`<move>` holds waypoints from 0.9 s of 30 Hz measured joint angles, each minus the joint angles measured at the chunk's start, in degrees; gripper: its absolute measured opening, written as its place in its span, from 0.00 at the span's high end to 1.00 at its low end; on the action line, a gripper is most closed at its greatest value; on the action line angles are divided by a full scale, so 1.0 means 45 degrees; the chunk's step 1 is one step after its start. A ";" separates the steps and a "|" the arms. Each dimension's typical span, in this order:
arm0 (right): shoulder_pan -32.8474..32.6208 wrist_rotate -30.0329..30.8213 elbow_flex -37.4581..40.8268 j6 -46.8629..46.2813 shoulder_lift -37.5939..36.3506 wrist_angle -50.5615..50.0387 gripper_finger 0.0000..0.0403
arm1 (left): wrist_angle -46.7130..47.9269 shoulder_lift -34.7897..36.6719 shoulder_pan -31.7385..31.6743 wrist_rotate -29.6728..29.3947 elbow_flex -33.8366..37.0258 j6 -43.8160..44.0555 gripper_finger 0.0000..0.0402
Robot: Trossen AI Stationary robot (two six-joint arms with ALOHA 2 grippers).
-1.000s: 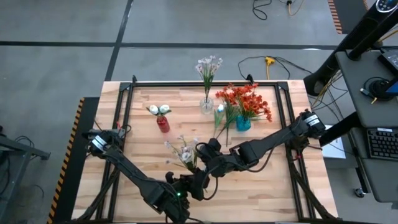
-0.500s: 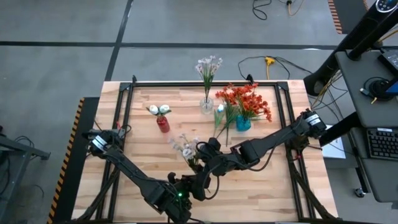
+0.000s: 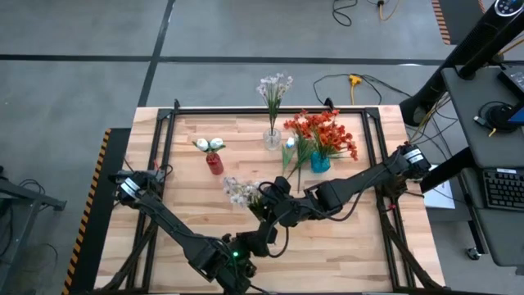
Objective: Sort flowers into vase by color
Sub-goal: Put the left white flowers into the transparent vase
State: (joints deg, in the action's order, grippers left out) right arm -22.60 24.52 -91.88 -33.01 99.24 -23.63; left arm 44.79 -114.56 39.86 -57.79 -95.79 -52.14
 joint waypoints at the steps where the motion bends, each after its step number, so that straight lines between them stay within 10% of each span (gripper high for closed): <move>1: 0.0021 -0.0034 0.0000 0.0044 -0.0042 -0.0050 0.94 | 0.0096 0.0046 0.0018 -0.0062 -0.0014 0.0443 0.62; 20: 0.2431 0.2187 0.0024 0.4125 -0.1837 0.1200 0.91 | 0.3767 0.2661 0.0022 0.1570 0.0183 0.9976 0.59; 27: 0.4078 0.2213 0.0072 0.6303 -0.1849 0.3068 0.91 | 0.1578 0.4854 0.0159 0.1743 0.2920 1.0559 0.62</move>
State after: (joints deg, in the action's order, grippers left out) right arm -4.24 34.48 -91.55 -4.64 90.92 -9.82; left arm 51.89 -92.72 40.58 -49.95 -82.65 -4.62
